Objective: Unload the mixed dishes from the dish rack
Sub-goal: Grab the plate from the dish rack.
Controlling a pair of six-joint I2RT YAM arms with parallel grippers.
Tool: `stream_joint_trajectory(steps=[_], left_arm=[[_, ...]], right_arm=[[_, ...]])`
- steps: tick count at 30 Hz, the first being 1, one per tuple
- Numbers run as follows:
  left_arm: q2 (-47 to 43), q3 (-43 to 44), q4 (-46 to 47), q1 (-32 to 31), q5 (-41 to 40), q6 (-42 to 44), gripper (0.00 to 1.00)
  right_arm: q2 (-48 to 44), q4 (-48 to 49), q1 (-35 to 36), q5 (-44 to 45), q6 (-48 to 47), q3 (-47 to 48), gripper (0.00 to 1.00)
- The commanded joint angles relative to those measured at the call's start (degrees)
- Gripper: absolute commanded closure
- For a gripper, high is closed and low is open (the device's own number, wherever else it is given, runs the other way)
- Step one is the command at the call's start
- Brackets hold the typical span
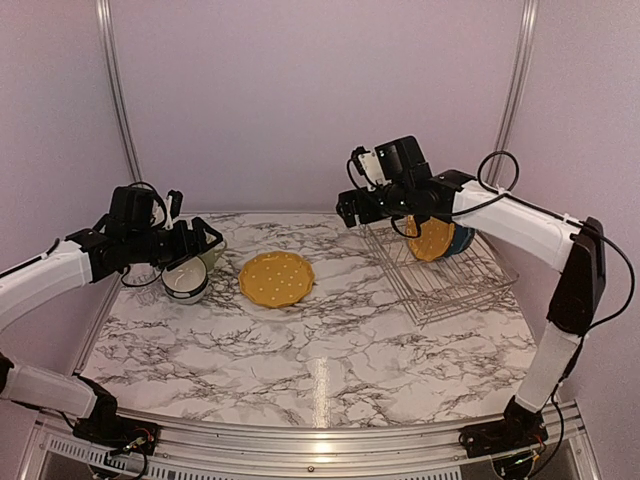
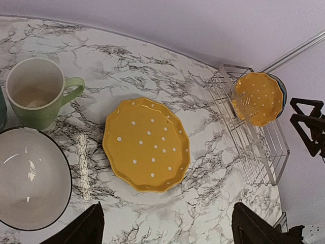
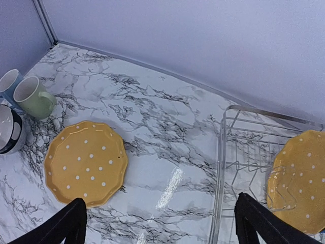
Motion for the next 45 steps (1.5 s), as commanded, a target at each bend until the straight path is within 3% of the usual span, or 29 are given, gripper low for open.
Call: stream_joint_trajectory(steps=[1, 14, 28, 35, 45], left_arm=[[0.78, 1.87, 0.92, -0.27, 0.54, 0.55, 0.11], [1.23, 1.99, 1.52, -0.4, 0.94, -0.05, 0.11], [0.09, 2.88, 0.19, -0.75, 0.37, 0.17, 0.11], [-0.8, 2.75, -0.73, -0.82, -0.28, 0.35, 0.11], [-1.06, 2.44, -0.77, -0.79, -0.39, 0.41, 0.11]], right_arm=[[-5.05, 0.23, -6.29, 7.45, 0.5, -3.3, 0.02], [-7.18, -2.79, -19.57, 14.96, 2.38, -10.7, 0.03], [4.31, 1.56, -28.46, 5.58, 3.29, -5.03, 0.19], [8.31, 2.69, -28.98, 4.4, 3.07, -2.8, 0.45], [9.27, 5.23, -29.03, 5.16, 2.03, -2.97, 0.62]])
